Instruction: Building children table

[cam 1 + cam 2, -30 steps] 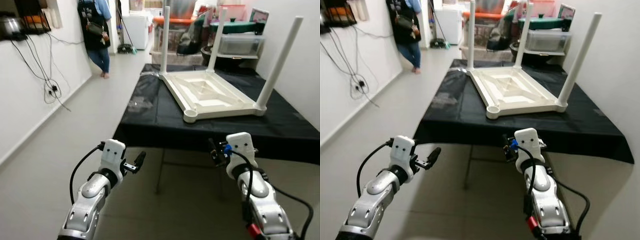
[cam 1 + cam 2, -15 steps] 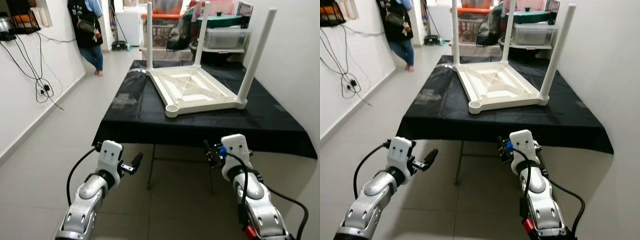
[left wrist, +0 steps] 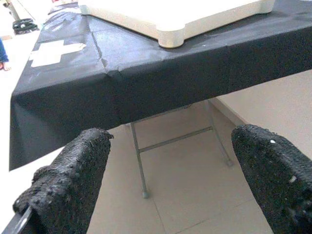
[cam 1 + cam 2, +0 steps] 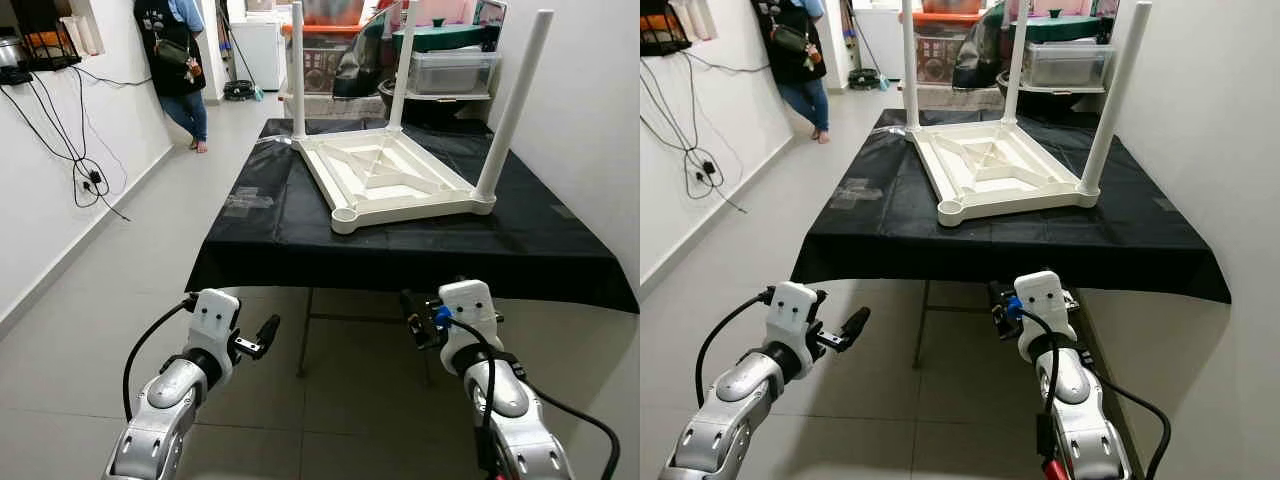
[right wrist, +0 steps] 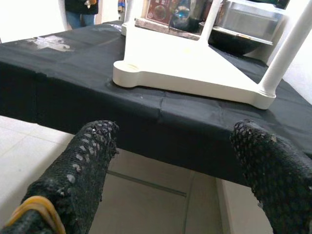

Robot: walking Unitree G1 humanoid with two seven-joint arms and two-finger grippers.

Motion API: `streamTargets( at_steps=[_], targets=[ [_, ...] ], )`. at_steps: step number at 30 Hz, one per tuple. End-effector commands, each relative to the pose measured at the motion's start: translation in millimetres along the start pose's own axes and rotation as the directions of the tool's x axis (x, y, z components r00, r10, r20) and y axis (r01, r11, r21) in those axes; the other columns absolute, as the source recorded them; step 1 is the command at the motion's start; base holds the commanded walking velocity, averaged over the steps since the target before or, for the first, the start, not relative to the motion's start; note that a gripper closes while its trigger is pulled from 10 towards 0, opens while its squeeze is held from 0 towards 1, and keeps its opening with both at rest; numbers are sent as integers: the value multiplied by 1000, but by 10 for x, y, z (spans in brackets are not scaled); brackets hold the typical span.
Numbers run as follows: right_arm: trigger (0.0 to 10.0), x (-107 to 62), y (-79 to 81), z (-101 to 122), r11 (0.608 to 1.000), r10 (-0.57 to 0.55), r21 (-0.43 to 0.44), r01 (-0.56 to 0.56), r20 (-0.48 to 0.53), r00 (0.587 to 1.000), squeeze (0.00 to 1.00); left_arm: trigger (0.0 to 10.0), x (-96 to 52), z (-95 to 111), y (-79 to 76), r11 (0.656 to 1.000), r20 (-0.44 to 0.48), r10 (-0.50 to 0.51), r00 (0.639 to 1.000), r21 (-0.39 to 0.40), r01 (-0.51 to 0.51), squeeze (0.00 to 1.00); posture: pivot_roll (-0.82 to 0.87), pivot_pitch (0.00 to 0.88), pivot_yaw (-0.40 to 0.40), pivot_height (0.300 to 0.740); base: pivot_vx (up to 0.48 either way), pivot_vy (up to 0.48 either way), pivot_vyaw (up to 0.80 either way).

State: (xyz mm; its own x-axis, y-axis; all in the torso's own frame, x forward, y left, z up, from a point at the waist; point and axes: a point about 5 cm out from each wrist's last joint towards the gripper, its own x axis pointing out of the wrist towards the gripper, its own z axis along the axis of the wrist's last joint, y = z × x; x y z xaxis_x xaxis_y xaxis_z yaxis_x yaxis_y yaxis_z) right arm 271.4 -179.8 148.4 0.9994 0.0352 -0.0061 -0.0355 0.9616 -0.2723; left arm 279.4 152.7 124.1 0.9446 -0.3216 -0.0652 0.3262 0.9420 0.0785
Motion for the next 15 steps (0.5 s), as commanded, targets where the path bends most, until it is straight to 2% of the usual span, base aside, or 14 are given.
streamTargets(
  at_steps=[1, 7, 15],
  targets=[
    [10000, -84, 17, -10, 1000, 6, -2, -6, -21, 1000, 0, 10000, -88, -8, 12, 1000, -28, -11, 1000, -5, 11, 0, 24, 26, -3, 740, 0, 0, 0],
    [10000, -144, -33, 4, 1000, 3, -2, -4, -23, 1000, 0, 10000, -159, -20, 14, 1000, -47, -2, 999, -7, 2, 0, 17, 66, -10, 740, 0, 0, 0],
    [10000, -184, -13, 22, 1000, 27, -13, -27, -24, 999, 0, 10000, -250, -37, -9, 1000, -59, 4, 998, -13, -5, 0, 7, 99, -28, 740, 0, 0, 0]
  ],
)
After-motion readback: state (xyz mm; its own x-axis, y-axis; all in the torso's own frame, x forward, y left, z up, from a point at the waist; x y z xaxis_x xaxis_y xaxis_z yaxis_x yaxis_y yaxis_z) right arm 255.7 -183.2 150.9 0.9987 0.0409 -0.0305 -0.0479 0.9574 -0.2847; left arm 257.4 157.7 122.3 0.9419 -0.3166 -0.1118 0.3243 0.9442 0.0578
